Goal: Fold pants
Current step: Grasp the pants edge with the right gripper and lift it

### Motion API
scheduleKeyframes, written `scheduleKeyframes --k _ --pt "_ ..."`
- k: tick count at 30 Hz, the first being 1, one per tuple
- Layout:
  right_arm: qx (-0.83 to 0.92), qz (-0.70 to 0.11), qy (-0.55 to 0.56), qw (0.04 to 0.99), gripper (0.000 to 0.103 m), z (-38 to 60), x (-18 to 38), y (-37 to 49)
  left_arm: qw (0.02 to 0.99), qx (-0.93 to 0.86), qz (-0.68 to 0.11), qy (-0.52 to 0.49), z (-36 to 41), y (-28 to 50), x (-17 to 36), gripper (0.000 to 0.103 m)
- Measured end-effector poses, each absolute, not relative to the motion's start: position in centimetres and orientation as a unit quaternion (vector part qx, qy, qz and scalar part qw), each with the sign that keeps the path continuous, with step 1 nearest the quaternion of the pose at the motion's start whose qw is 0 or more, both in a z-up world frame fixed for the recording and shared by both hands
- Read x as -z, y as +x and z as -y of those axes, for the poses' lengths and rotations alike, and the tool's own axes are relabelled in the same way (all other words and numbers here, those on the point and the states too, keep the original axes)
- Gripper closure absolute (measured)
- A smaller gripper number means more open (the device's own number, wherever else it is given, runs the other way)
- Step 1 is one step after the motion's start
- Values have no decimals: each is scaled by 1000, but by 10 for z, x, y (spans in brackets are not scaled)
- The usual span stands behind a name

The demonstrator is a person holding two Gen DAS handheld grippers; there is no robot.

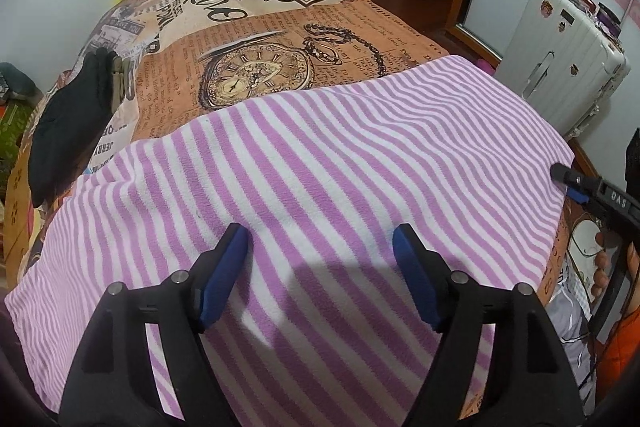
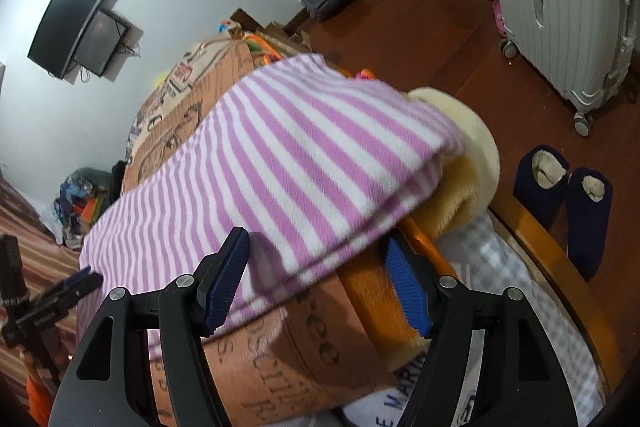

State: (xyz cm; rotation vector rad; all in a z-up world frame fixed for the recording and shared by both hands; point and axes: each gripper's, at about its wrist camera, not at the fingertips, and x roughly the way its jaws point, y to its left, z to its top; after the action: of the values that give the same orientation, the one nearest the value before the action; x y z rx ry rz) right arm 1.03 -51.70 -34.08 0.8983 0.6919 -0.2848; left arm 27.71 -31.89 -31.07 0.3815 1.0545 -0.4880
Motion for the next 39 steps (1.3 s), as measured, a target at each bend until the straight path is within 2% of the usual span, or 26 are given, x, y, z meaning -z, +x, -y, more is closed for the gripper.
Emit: scheduleKeyframes --k 5,9,12,14,17,23,39 --pt "151 -309 421 839 37 525 339 20 821 227 -492 180 321 277 311 26" --pt "165 -294 402 851 46 528 332 26 822 226 -492 175 320 278 311 25" --pt "173 -286 395 856 60 530 328 28 823 227 -492 172 320 279 311 25" --pt "177 -283 386 860 79 531 325 29 823 227 -492 170 319 279 310 25" --pt "181 -276 371 868 91 531 317 30 824 228 -492 167 318 279 310 25" --pt "173 -246 349 888 94 526 287 29 824 231 -495 153 313 278 304 25" --pt "77 -188 261 944 95 458 196 59 856 238 -446 106 263 261 255 25"
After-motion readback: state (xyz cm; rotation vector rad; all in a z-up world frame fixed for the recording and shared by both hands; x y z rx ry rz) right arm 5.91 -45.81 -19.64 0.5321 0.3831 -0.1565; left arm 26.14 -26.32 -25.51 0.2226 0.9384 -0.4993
